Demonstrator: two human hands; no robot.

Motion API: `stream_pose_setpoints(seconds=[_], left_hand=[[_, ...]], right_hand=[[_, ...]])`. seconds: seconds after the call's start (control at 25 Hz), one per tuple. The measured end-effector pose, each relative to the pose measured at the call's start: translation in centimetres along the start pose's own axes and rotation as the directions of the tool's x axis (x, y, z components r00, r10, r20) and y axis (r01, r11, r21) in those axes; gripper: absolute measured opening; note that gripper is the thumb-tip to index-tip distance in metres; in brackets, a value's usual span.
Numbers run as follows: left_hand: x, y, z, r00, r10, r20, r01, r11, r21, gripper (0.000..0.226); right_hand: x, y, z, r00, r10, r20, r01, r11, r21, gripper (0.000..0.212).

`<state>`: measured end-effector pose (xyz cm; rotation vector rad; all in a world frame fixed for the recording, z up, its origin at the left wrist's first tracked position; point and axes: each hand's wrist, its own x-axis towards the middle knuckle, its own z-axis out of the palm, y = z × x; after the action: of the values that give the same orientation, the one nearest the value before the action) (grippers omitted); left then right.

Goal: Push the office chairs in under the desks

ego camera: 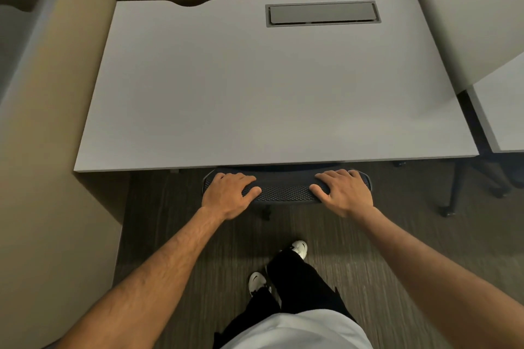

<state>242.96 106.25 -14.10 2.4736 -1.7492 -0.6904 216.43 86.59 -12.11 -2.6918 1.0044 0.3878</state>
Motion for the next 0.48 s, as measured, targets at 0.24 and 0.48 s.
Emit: stream_pose_setpoints(seconds=[0.24, 0.48], left_hand=[[0.9, 1.5, 0.6, 1.000, -0.002, -0.007, 0.002, 0.999, 0.037, 0.078], [0.6, 2.4, -0.7, 0.989, -0.034, 0.145, 0.035, 0.999, -0.005, 0.068]], right_hand=[[0.5, 1.8, -0.3, 1.000, 0.007, 0.023, -0.006, 0.999, -0.042, 0.083], [0.3, 1.4, -1.2, 0.991, 0.018, 0.129, -0.016, 1.000, -0.023, 0.073]])
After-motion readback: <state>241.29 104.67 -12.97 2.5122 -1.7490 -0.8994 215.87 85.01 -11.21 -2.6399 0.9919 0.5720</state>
